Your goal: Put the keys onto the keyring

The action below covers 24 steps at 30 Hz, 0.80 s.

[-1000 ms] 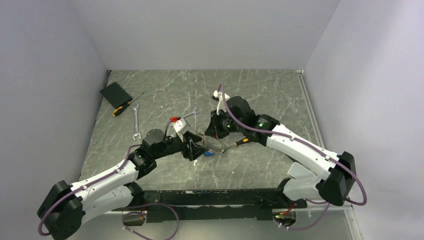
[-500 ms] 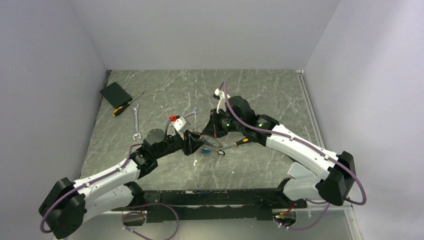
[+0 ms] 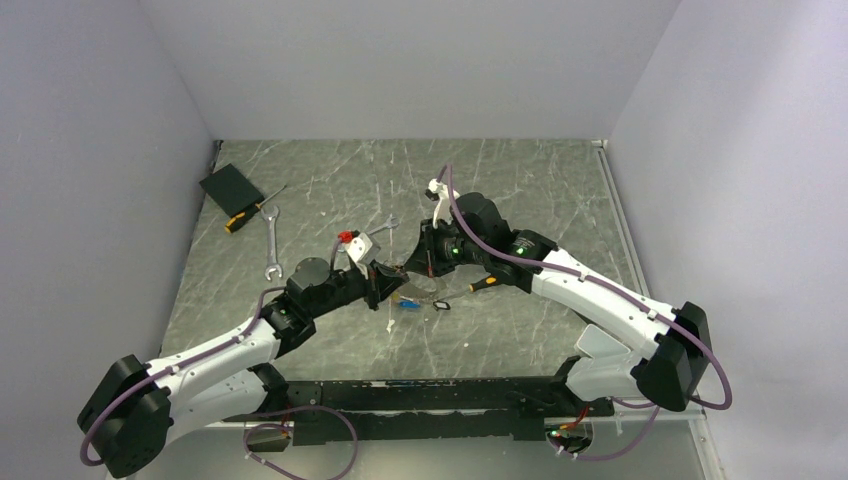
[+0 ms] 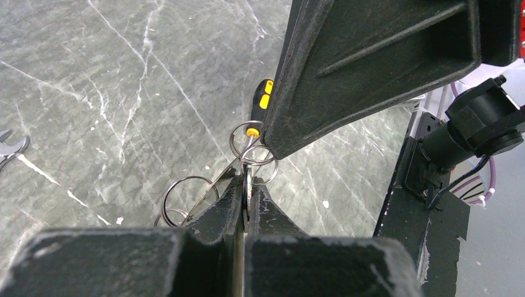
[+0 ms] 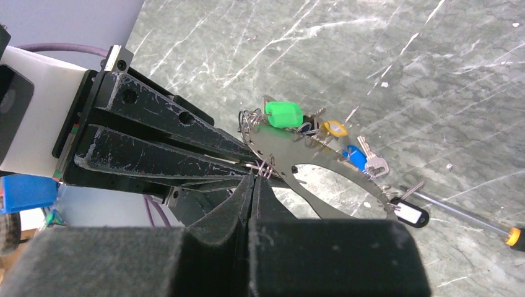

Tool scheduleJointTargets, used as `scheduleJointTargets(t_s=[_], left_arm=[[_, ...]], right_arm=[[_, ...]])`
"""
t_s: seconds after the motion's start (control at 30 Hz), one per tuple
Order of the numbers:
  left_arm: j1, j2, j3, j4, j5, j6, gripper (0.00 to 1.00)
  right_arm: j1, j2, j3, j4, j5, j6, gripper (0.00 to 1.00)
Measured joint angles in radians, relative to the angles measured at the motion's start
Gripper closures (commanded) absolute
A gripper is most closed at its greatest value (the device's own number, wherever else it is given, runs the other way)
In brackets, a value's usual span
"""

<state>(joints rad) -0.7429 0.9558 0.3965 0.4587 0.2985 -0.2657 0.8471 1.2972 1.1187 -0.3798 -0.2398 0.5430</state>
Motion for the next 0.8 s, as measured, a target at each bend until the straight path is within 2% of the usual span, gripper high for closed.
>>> scheduleJointTargets(t_s=[0.8], left_arm=[[-0.013, -0.029, 0.0, -0.085, -0.01, 0.062, 1.0]], right_arm=[[0.002, -0.002, 0.0, -0.011, 0.031, -0.031, 1.0]])
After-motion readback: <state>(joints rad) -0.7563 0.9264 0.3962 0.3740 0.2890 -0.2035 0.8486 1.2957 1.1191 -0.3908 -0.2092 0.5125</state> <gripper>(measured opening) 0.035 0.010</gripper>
